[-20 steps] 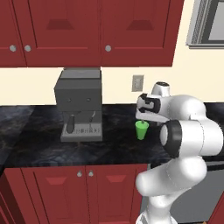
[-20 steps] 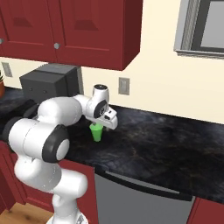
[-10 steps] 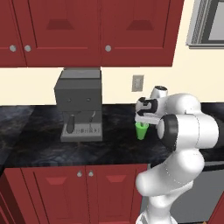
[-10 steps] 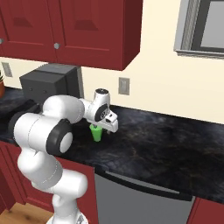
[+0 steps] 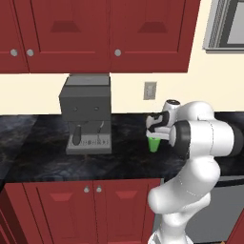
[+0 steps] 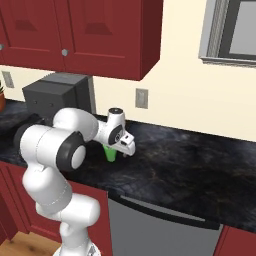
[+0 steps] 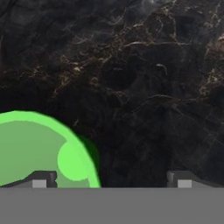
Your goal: Place the pitcher and cup on the dining counter for serving.
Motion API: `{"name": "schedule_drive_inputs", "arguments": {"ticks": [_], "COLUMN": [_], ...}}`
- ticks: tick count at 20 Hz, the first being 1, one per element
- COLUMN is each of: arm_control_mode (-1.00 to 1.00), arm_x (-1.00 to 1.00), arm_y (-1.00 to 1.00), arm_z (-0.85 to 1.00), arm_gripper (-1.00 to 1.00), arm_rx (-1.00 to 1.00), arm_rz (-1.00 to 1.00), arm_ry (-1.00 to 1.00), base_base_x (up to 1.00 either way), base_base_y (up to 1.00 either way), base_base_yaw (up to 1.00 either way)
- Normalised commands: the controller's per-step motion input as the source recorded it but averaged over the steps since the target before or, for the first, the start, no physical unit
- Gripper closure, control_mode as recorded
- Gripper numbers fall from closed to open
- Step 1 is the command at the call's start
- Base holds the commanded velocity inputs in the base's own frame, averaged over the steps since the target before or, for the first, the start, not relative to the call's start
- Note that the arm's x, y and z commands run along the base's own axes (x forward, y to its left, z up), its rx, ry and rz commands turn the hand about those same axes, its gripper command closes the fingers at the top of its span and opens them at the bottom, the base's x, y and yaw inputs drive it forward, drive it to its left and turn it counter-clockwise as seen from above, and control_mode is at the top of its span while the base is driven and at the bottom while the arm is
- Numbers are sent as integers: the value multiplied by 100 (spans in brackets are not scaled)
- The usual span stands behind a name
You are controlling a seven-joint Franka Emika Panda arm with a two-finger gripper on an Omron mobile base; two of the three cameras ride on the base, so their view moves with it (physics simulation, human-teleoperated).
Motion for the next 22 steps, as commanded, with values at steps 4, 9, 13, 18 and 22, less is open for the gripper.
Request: {"name": "schedule_drive_inputs", "arguments": {"ticks": [4, 9, 13, 18, 22], "arm_control_mode": [-100, -100, -100, -100, -100], "arm_x": [2, 0, 0, 0, -1], "arm_y": [0, 0, 0, 0, 0], "arm_z": [-17, -7, 0, 0, 1], "arm_gripper": [-100, 100, 100, 100, 100], "arm_rx": [0, 0, 0, 0, 0], "arm_rz": [0, 0, 0, 0, 0], "arm_ry": [-6, -5, 0, 0, -2], "base_base_x": [0, 0, 0, 0, 0], "base_base_y": [0, 0, 0, 0, 0], "base_base_yaw": [0, 0, 0, 0, 0]}}
